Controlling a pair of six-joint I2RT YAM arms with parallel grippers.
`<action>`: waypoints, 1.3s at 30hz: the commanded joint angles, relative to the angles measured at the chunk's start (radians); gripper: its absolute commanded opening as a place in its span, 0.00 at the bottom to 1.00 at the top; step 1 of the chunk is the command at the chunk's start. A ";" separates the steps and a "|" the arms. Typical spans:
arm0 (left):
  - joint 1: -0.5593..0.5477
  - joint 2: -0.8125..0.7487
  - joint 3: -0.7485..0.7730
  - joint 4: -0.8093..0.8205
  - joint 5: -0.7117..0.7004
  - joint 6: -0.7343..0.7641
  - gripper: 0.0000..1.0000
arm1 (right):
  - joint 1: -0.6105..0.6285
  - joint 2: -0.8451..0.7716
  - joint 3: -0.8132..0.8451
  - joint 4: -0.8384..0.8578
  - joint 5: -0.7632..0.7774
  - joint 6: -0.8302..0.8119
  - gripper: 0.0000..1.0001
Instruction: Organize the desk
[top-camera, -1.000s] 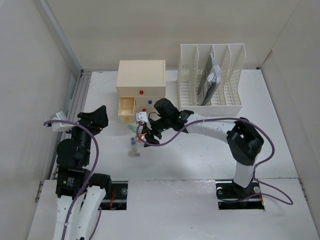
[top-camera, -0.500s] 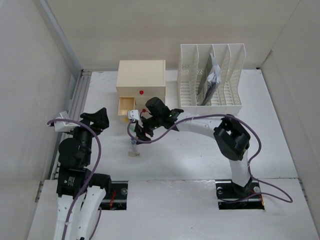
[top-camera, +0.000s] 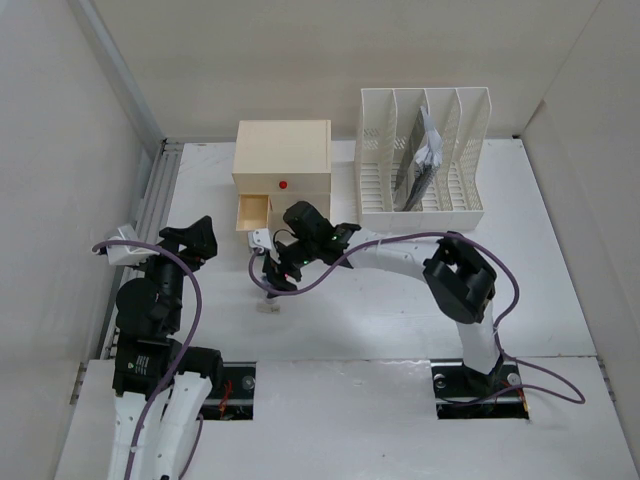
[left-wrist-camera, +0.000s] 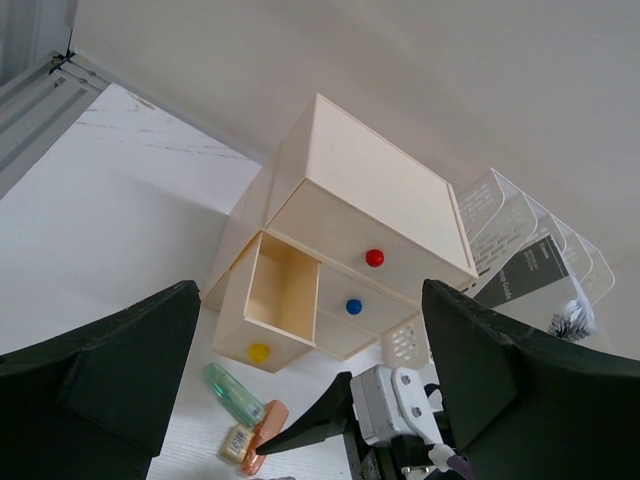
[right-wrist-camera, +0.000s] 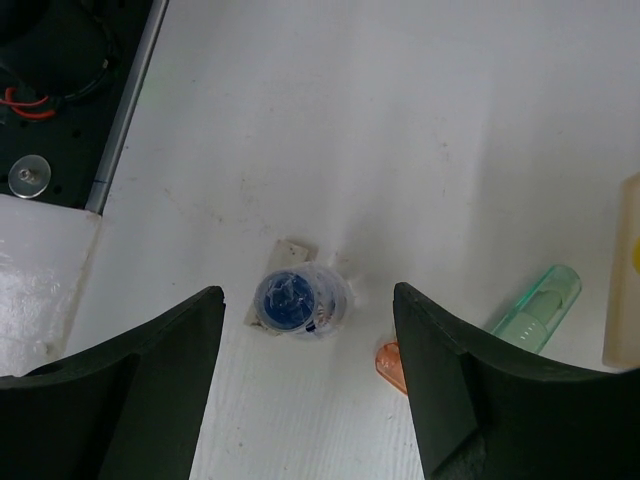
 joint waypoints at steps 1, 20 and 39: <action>-0.008 -0.010 0.015 0.031 -0.013 0.020 0.92 | 0.009 0.012 0.046 0.015 -0.021 0.005 0.73; -0.008 -0.019 0.034 0.013 -0.013 0.010 0.92 | 0.029 0.068 0.074 0.006 0.015 0.024 0.61; -0.008 -0.028 0.113 -0.027 -0.045 -0.008 0.92 | 0.057 -0.089 0.244 -0.210 0.150 -0.073 0.13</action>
